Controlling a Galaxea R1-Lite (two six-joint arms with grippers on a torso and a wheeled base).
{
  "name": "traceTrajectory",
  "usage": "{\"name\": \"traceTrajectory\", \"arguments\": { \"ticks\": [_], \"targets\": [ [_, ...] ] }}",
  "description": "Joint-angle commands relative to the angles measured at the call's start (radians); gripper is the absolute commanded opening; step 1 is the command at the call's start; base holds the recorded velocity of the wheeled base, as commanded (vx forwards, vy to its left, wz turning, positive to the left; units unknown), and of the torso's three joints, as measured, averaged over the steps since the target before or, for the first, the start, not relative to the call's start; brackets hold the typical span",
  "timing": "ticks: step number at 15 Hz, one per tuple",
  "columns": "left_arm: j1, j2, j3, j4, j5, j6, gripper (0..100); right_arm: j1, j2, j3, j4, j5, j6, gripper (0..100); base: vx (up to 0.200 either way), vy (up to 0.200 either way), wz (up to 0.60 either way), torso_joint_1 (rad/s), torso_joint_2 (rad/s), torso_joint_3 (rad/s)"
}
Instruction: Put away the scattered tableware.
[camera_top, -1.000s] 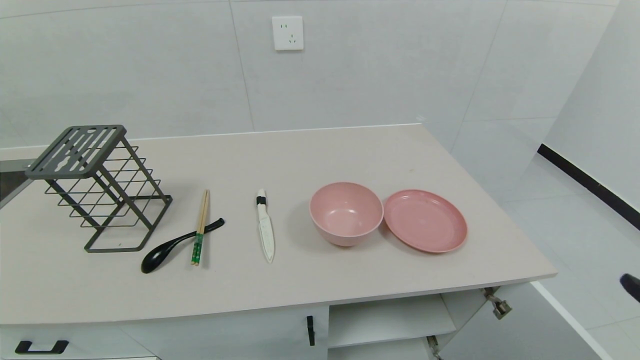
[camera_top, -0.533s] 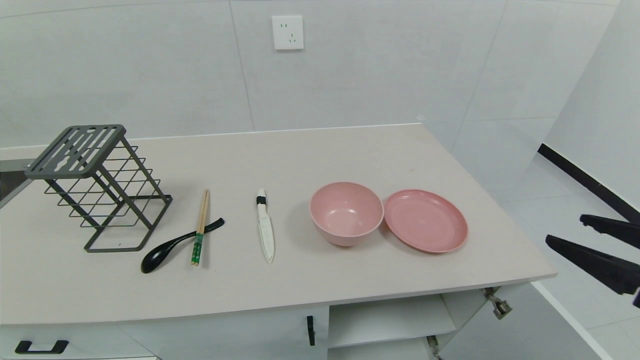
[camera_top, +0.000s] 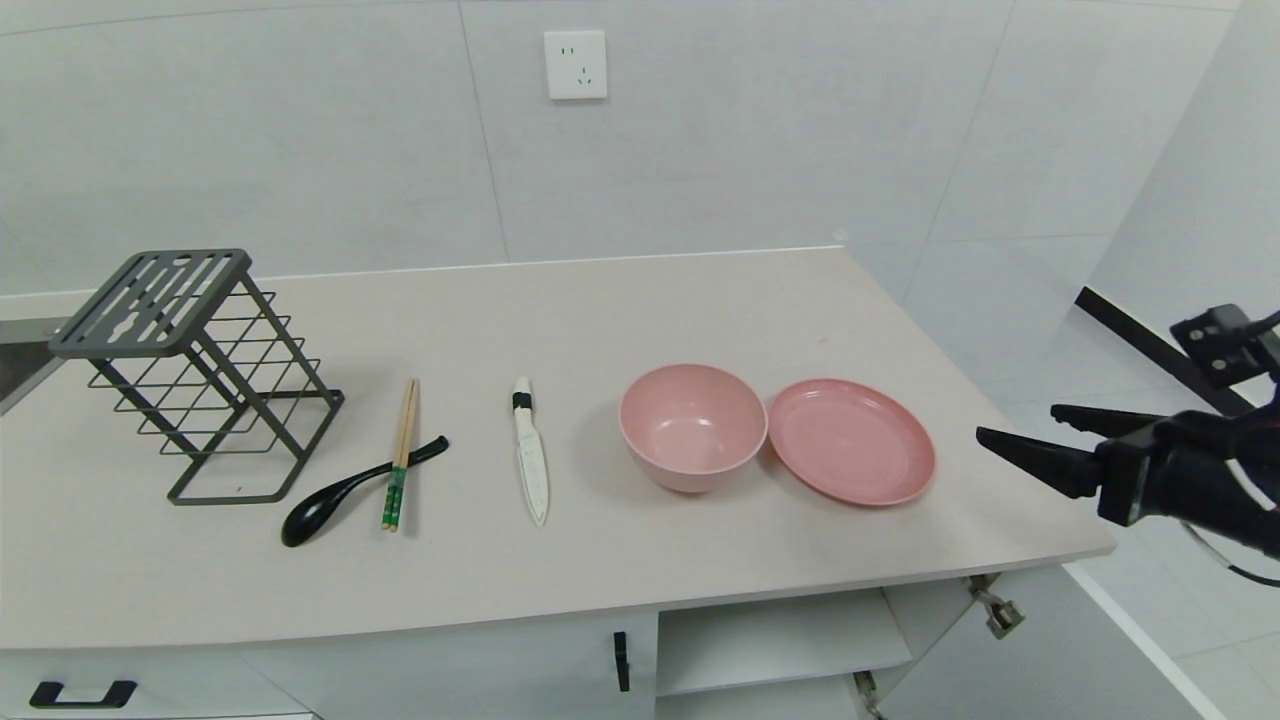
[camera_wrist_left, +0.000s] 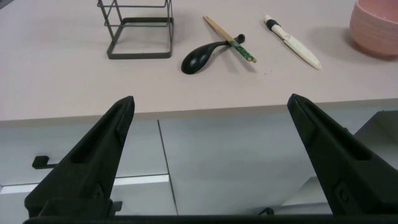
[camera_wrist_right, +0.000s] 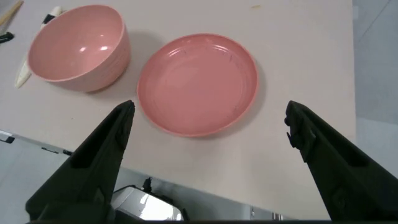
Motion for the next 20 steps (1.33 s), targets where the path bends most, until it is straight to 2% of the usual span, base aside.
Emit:
{"name": "traceTrajectory", "arguments": {
  "ticks": [1, 4, 7, 13, 20],
  "targets": [
    [0.000, 0.001, 0.000, 0.000, 0.000, -0.002, 100, 0.007, 0.107, -0.047, -0.001, -0.003, -0.001, 100, 0.000, 0.000, 0.00, 0.000, 0.00, 0.000],
    [0.000, 0.001, 0.000, -0.002, 0.001, -0.009, 100, 0.026, 0.200, -0.116, -0.002, -0.006, 0.001, 100, 0.000, 0.000, 0.00, 0.000, 0.00, 0.000],
    [0.000, 0.001, 0.000, 0.000, -0.002, 0.006, 100, 0.027, 0.306, -0.181, -0.015, -0.080, 0.001, 100, 0.000, 0.000, 0.00, 0.000, 0.00, 0.000],
    [0.000, 0.001, 0.000, -0.003, -0.005, 0.008, 100, 0.026, 0.481, -0.291, -0.039, -0.089, 0.004, 100, 0.000, 0.000, 0.00, 0.000, 0.00, 0.000],
    [0.000, 0.001, 0.000, 0.000, -0.005, 0.012, 100, 0.026, 0.587, -0.289, -0.119, -0.085, 0.001, 100, 0.000, 0.000, 0.00, 0.000, 0.00, 0.000]
  ]
}}
